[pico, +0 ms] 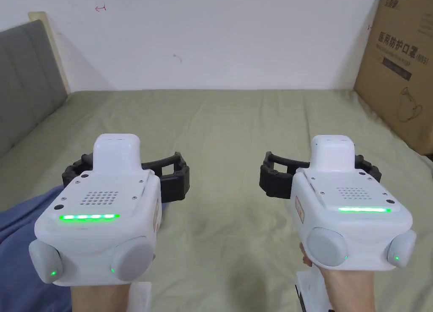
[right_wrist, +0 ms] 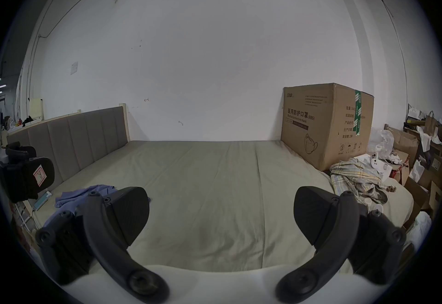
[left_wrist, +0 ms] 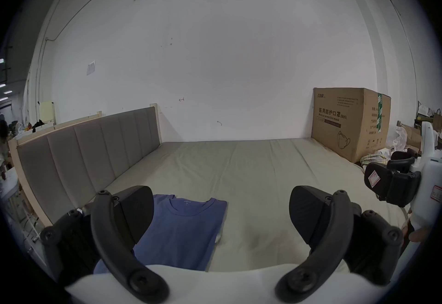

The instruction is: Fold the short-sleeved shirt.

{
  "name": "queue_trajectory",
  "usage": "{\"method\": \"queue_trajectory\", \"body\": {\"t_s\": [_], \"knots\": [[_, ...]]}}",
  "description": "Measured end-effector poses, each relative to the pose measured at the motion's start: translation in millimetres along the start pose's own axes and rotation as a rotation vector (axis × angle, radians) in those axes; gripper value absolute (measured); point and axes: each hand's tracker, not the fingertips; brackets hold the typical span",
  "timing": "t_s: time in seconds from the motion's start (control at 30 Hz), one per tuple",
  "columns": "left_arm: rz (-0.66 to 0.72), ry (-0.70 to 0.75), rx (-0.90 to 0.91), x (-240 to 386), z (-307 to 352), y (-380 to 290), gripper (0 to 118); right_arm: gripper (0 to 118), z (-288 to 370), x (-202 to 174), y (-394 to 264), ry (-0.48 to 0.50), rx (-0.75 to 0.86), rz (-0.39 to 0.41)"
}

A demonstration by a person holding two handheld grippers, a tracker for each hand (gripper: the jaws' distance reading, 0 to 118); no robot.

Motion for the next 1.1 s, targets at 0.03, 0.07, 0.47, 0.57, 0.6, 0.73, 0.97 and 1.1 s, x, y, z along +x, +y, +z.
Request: {"method": "queue_trajectory", "body": {"t_s": [0.03, 0.07, 0.47, 0.57, 0.6, 0.73, 0.97, 1.1], "knots": [[0.0, 0.0, 0.0, -0.1, 0.2, -0.1, 114, 118, 0.1, 0.2, -0.2, 0.001, -0.001, -0.001], [0.001, 0.0, 0.001, -0.4, 0.3, -0.4, 114, 118, 0.1, 0.4, -0.4, 0.001, -0.002, -0.002], [0.009, 0.004, -0.003, -2.5, 0.4, -1.5, 114, 118, 0.8, -0.2, -2.2, 0.002, -0.007, -0.001], [0.008, 0.006, -0.002, -2.5, 0.4, -1.6, 114, 118, 0.7, -0.1, -2.7, 0.003, -0.008, 0.0], [0.007, 0.007, -0.003, -2.5, 0.2, -1.9, 114, 118, 0.9, -0.1, -2.8, 0.003, -0.008, 0.0], [0.005, 0.009, -0.004, -2.3, 0.7, -2.4, 114, 118, 0.7, 0.1, -3.1, 0.002, -0.01, 0.001], [0.001, 0.011, -0.005, -2.0, 0.6, -2.1, 114, 118, 0.8, 1.8, -3.5, -0.002, -0.013, -0.007], [0.006, 0.012, -0.006, -3.0, 0.4, -2.5, 114, 118, 1.1, 2.1, -3.5, -0.002, -0.012, -0.004]]}}
